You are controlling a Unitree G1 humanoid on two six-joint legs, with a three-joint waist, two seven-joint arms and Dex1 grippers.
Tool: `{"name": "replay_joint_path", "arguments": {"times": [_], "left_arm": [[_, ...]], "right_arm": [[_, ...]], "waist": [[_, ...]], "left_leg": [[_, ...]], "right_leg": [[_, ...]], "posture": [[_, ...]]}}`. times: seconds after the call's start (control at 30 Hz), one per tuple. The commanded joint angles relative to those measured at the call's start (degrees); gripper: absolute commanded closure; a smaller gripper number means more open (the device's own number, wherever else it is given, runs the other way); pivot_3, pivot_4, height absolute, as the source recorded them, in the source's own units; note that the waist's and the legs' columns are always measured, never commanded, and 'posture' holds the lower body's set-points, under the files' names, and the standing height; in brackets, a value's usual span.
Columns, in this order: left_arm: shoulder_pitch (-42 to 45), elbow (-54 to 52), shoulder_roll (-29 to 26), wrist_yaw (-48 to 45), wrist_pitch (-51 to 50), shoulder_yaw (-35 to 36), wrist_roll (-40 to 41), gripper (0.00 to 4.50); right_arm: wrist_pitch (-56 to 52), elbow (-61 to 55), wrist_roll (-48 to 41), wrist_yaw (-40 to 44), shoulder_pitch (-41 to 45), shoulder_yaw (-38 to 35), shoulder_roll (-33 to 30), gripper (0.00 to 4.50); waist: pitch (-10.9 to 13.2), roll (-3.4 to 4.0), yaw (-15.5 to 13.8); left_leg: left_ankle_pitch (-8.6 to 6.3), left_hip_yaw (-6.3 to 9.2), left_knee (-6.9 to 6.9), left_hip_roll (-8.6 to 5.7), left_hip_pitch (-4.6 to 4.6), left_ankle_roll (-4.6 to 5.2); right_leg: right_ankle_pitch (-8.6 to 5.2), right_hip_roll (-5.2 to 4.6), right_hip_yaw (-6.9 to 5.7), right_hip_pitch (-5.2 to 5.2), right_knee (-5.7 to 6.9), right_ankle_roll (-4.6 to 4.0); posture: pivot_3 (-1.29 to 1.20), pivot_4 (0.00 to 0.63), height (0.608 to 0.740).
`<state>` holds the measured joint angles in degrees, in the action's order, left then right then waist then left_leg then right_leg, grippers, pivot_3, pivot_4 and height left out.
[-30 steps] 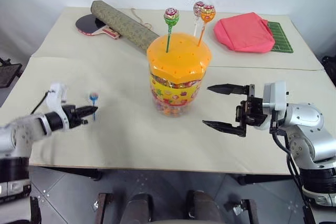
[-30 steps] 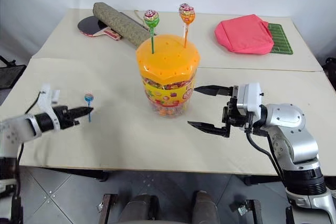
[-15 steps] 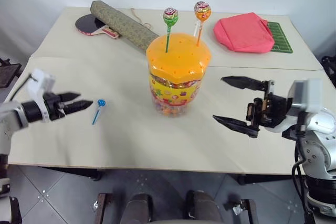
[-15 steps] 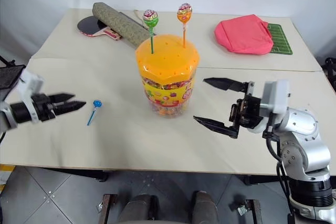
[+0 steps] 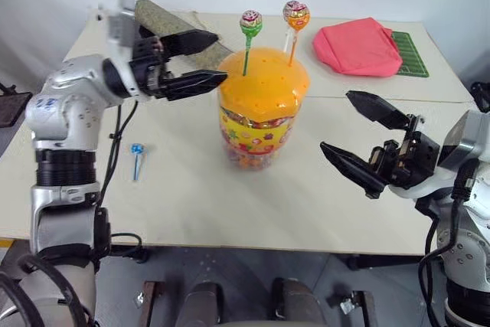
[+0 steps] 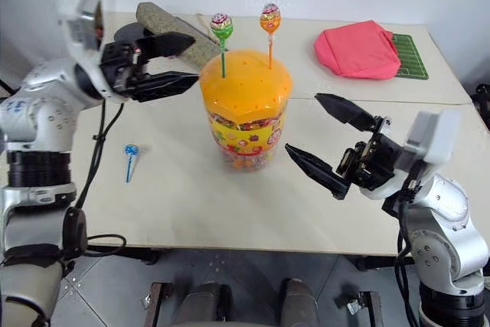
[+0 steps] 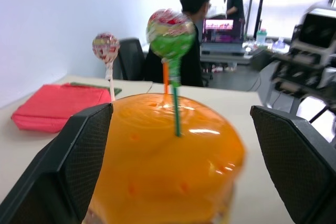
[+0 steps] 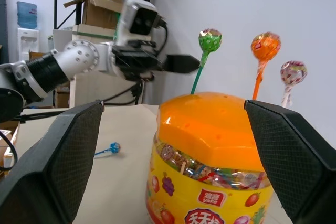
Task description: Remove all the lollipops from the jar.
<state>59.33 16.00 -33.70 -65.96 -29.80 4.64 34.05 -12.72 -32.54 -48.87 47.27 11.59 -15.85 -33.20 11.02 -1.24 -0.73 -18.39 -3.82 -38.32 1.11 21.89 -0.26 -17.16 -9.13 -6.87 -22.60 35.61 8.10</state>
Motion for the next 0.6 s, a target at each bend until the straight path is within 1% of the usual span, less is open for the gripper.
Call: {"name": "replay_joint_path", "arguments": {"times": [0.03, 0.13, 0.17, 0.2, 0.33, 0.37, 0.4, 0.47, 0.6], "left_arm": [[2.3, 1.9, 1.2, 0.4, 1.4, -0.4, -1.6, 0.05], [2.7, 2.0, 2.2, -0.2, 0.9, -0.8, -1.7, 0.05], [2.9, 2.0, 2.6, -0.2, 0.4, -0.8, -1.5, 0.43], [3.1, 2.1, 3.2, -0.1, 0.2, -0.6, -1.2, 0.58], [3.6, 1.5, 4.8, -0.5, -0.1, -0.9, -1.1, 1.78], [3.6, 1.3, 5.1, -0.5, -0.4, -0.8, -1.0, 2.0], [3.8, 1.3, 5.4, -0.3, -0.7, -0.6, -0.9, 2.41], [4.0, 1.4, 5.7, -0.2, -0.8, -0.4, -0.8, 2.89], [4.0, 2.0, 6.0, 0.4, -0.3, 0.6, -1.0, 4.19]], "right_arm": [[1.2, -1.5, 0.3, -0.5, 0.7, -0.1, 0.3, 0.0], [1.4, -1.5, 0.7, -0.8, 0.8, -0.2, 0.5, 0.0], [1.5, -1.5, 0.8, -0.9, 0.7, -0.3, 0.6, 0.0], [1.6, -1.5, 1.0, -0.9, 0.7, -0.2, 0.7, 0.0], [1.9, -1.5, 1.5, -1.0, 0.7, -0.1, 1.1, 0.0], [1.9, -1.5, 1.6, -1.0, 0.7, -0.2, 1.2, 0.0], [2.0, -1.5, 1.8, -1.0, 0.8, -0.1, 1.3, 0.0], [2.0, -1.4, 2.0, -1.0, 0.9, 0.0, 1.4, 0.0], [2.3, -1.0, 2.4, -0.7, 1.6, 0.6, 1.7, 0.0]], "waist": [[0.0, 0.0, 0.0], [0.0, 0.0, -0.1], [0.0, 0.0, -0.2], [0.0, 0.0, -0.3], [0.0, 0.0, -0.7], [0.0, 0.0, -0.7], [0.0, 0.0, -0.8], [0.0, 0.0, -0.8], [0.0, 0.0, -0.7]], "left_leg": [[0.0, 0.02, 0.0, 0.0, 0.0, 0.0], [-0.01, 0.05, -0.05, 0.0, 0.06, 0.01], [-0.01, 0.08, -0.11, 0.0, 0.13, 0.02], [-0.01, 0.11, -0.16, 0.0, 0.16, 0.02], [-0.04, 0.15, -0.41, 0.01, 0.29, 0.07], [-0.05, 0.16, -0.48, 0.01, 0.31, 0.09], [-0.07, 0.16, -0.53, 0.01, 0.33, 0.12], [-0.08, 0.17, -0.57, 0.0, 0.34, 0.14], [-0.08, 0.17, -0.57, 0.01, 0.34, 0.14]], "right_leg": [[0.0, 0.0, -0.01, 0.0, 0.01, 0.0], [0.0, 0.0, -0.02, 0.0, -0.01, 0.0], [0.0, 0.0, -0.05, -0.02, -0.02, 0.0], [0.0, 0.0, -0.07, -0.02, -0.02, 0.0], [0.01, 0.0, -0.1, -0.02, -0.01, 0.01], [0.01, 0.0, -0.1, -0.02, -0.01, 0.02], [0.03, -0.01, -0.09, -0.01, -0.01, 0.05], [0.04, -0.01, -0.09, 0.01, -0.01, 0.08], [0.04, -0.01, -0.09, 0.0, 0.0, 0.08]], "posture": [[0.0, 0.15, 0.74], [0.0, 0.15, 0.74], [0.0, 0.15, 0.74], [0.0, 0.15, 0.74], [0.0, 0.15, 0.74], [0.0, 0.15, 0.74], [0.0, 0.15, 0.74], [0.0, 0.15, 0.74], [0.0, 0.15, 0.74]]}}
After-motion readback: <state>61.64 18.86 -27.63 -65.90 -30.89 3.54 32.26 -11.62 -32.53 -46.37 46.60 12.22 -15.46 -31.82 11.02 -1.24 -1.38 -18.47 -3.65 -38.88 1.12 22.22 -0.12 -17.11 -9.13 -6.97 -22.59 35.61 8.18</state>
